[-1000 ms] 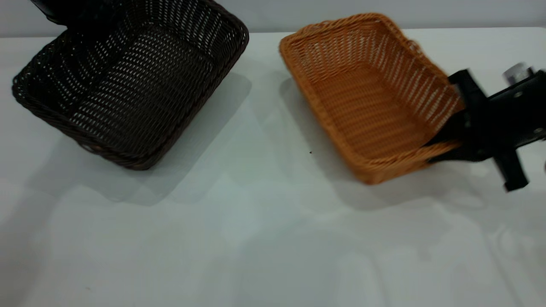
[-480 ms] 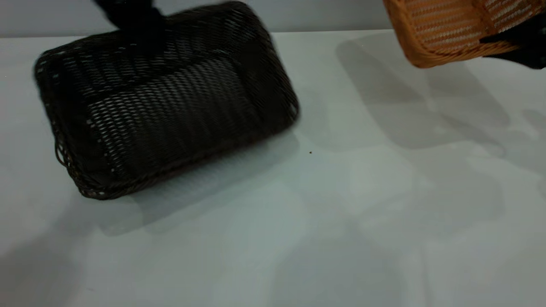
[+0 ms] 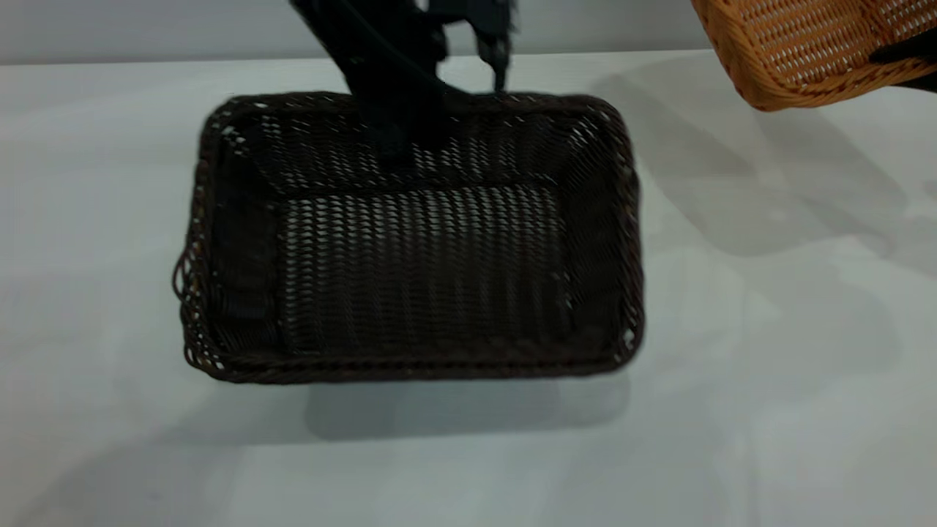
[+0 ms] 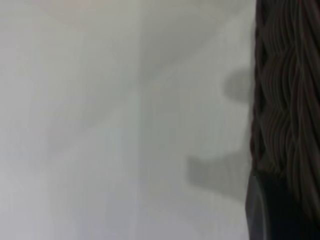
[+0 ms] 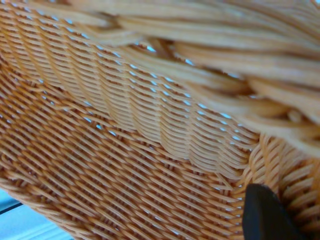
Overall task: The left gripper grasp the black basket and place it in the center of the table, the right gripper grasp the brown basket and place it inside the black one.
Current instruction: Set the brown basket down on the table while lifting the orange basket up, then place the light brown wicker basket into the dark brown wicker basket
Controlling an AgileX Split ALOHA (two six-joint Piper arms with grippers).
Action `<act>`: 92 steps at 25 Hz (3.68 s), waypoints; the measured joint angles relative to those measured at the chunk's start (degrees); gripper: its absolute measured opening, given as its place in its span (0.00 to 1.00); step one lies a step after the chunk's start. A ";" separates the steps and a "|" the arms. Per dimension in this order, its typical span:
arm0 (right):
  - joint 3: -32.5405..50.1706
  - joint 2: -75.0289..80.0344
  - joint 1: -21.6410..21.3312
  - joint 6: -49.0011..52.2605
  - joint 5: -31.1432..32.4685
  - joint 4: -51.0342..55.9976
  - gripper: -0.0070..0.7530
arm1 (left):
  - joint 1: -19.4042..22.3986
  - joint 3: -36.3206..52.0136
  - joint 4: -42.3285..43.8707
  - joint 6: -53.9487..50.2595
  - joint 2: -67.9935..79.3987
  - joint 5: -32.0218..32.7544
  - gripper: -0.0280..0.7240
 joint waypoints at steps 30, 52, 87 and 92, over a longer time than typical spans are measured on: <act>-1.48 -1.10 -0.11 6.65 3.00 -7.32 0.11 | 5.61 0.10 -1.56 -19.52 -9.29 3.64 0.79; -1.50 -14.72 24.73 36.28 8.12 -45.08 0.11 | 25.20 0.10 -1.44 -30.42 -12.37 4.64 0.79; -2.66 -5.23 36.30 42.29 -4.69 -54.60 0.12 | 25.20 0.10 -1.50 -30.45 -12.31 4.91 0.79; -7.18 -4.93 36.30 42.17 -5.22 -61.14 0.13 | 25.20 0.10 -1.50 -30.45 -11.29 5.44 0.79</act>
